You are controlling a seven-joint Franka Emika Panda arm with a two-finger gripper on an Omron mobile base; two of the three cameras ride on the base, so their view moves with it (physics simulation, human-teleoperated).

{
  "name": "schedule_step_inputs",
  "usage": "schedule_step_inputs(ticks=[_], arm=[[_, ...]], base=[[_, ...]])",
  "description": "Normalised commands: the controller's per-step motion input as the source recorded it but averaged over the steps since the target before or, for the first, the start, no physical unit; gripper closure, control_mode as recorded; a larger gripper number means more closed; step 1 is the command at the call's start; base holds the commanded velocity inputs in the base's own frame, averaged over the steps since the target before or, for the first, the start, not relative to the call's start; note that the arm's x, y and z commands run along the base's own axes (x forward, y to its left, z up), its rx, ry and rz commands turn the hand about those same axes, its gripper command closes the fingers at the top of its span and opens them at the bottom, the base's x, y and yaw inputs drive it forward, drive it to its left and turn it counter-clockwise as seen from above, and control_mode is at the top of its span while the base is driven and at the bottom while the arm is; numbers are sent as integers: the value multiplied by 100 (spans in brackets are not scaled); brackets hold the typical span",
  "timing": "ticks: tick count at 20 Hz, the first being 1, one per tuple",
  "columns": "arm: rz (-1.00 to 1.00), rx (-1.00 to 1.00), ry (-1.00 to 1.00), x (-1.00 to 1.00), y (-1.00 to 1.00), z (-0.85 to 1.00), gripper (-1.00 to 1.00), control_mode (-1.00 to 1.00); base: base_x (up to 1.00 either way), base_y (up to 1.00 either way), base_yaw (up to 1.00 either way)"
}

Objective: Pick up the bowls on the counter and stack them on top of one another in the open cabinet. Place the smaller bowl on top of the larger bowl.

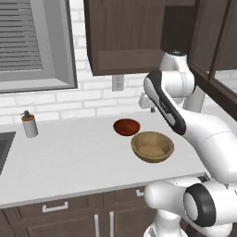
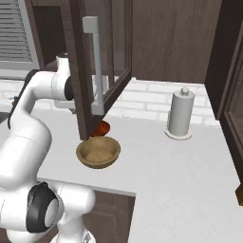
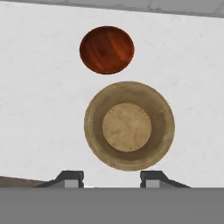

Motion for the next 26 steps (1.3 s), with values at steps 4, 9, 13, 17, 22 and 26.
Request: schedule_step_inputs(ticks=[4,9,13,17,22,26], arm=[[0,-15,-2,8,62,-31,-100,-100],[4,-31,-1,12,100,-54,-100,-100],[5,-31,0,36,89,-46,-100,-100],[0,-11,0,40,13,-15,-100,-100],[0,-3,0,32,0,-30,-100,-100],[0,-1,0,44,0,-39,-100,-100]], base=[[0,0,0],[0,0,0],[0,0,0],[0,0,0],[0,0,0],[0,0,0]])
